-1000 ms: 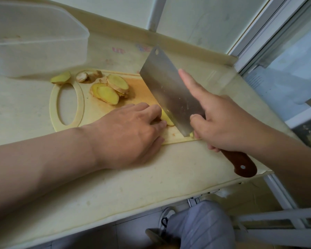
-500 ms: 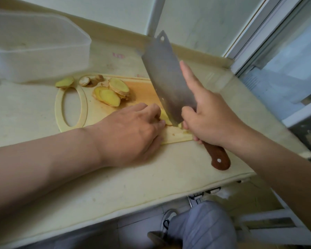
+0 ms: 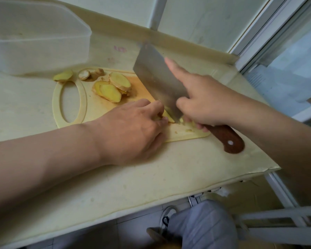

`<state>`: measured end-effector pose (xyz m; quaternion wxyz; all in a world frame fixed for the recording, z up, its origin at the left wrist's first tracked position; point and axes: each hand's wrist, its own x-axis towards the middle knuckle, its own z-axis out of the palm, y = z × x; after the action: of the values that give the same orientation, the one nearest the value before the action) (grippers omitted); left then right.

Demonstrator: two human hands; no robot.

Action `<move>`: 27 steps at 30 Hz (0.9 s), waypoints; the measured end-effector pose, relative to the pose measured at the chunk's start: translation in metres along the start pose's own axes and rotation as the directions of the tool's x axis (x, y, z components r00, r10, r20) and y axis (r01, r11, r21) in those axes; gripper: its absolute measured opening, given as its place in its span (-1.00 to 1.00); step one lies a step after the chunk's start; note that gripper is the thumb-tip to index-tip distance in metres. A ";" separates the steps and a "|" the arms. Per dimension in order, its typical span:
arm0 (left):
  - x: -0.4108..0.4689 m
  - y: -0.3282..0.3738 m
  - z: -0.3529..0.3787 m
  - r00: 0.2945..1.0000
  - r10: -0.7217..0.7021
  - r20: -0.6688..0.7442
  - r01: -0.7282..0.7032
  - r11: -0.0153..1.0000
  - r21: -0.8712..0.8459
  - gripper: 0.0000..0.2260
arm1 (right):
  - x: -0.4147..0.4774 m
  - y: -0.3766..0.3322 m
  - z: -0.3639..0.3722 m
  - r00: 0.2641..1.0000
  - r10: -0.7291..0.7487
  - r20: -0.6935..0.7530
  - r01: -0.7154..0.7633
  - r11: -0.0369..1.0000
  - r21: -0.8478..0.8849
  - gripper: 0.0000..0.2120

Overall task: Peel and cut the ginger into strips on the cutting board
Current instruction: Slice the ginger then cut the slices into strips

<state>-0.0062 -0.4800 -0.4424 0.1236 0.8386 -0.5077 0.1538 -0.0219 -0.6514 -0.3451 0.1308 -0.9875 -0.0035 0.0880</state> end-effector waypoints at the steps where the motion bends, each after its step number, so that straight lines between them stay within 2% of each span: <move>1: 0.000 0.000 0.000 1.000 0.004 0.002 -0.004 1.000 0.001 -0.46 | 0.008 -0.006 0.000 1.000 -0.012 -0.007 0.011 1.000 -0.022 -0.09; 4: -0.001 0.001 -0.001 1.000 0.011 0.007 -0.011 1.000 0.000 -0.44 | 0.017 -0.014 0.001 0.999 -0.023 -0.041 0.022 1.000 -0.009 -0.09; 8: -0.002 0.000 -0.002 1.000 0.012 0.013 -0.012 1.000 0.007 -0.41 | -0.006 0.004 0.013 0.988 0.013 -0.157 0.013 0.986 0.164 -0.07; 12: -0.002 0.000 -0.003 1.000 0.016 0.027 -0.016 1.000 0.005 -0.43 | -0.034 0.017 0.020 0.978 0.010 -0.210 0.035 0.977 0.209 -0.09; 17: -0.003 0.000 -0.003 0.999 0.013 0.036 -0.014 1.000 0.013 -0.47 | -0.045 0.025 0.018 0.984 -0.030 -0.177 0.052 0.991 0.122 -0.11; 20: -0.002 0.000 -0.004 0.999 0.006 0.046 -0.007 1.000 0.006 -0.47 | -0.039 0.024 0.012 0.993 -0.057 -0.106 0.066 0.994 0.088 -0.12; 24: -0.001 -0.001 -0.002 0.999 0.007 0.040 -0.008 1.000 0.009 -0.48 | -0.020 0.014 -0.001 0.999 -0.021 0.032 0.020 0.999 0.035 -0.10; 27: 0.000 -0.001 -0.001 0.999 0.003 0.048 -0.003 1.000 -0.002 -0.47 | -0.004 0.004 -0.003 0.998 -0.004 0.056 0.004 1.000 0.011 -0.08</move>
<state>-0.0054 -0.4787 -0.4413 0.1120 0.8411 -0.5121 0.1331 -0.0251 -0.6563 -0.3428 0.1361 -0.9839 -0.0087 0.1152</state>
